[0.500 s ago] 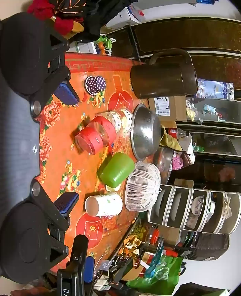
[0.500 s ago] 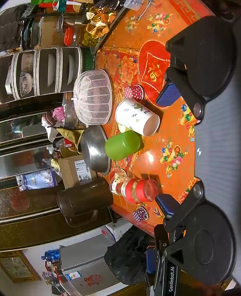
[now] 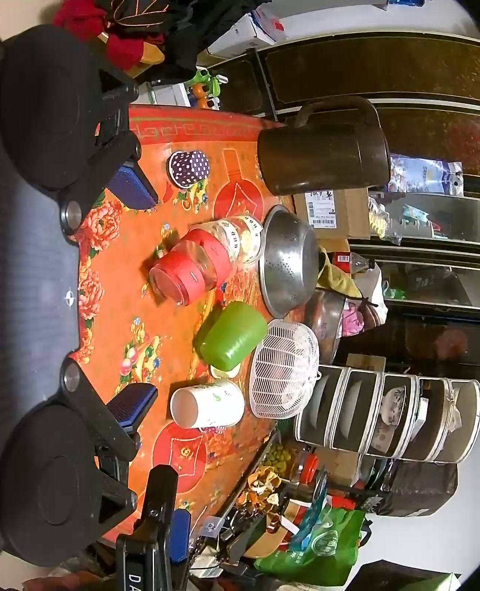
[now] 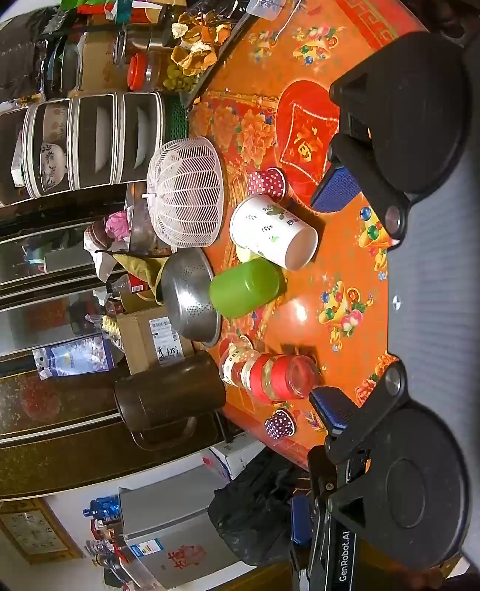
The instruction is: Flip cup upright
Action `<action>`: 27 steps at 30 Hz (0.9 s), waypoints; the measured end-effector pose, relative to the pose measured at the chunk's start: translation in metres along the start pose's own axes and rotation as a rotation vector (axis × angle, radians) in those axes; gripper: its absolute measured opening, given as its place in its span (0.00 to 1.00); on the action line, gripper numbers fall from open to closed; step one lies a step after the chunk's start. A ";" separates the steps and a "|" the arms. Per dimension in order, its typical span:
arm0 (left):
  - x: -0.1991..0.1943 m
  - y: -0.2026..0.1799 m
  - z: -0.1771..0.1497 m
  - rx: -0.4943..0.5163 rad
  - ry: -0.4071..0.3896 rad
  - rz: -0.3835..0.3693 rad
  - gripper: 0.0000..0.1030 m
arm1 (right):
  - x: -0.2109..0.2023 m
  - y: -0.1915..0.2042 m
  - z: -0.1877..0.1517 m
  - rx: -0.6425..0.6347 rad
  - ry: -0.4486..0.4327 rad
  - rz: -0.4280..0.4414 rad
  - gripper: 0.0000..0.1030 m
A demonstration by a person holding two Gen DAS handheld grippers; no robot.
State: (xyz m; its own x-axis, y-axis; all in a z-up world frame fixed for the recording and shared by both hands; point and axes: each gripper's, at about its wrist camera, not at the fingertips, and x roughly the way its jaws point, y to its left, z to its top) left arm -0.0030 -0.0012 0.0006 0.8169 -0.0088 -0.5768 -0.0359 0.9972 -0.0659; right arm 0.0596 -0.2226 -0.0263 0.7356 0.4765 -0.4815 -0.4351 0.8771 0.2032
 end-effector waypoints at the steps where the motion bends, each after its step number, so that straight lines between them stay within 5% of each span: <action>1: -0.001 -0.001 0.000 0.000 -0.001 0.002 0.98 | 0.000 0.000 0.000 0.000 0.000 -0.001 0.99; 27: 0.000 0.003 0.000 -0.014 0.009 0.006 0.98 | 0.000 0.001 -0.002 0.004 0.003 0.012 0.99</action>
State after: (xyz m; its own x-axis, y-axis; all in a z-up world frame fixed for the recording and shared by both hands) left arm -0.0035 0.0014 0.0003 0.8111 -0.0034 -0.5849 -0.0488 0.9961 -0.0734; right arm 0.0583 -0.2220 -0.0276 0.7291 0.4865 -0.4813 -0.4418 0.8717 0.2118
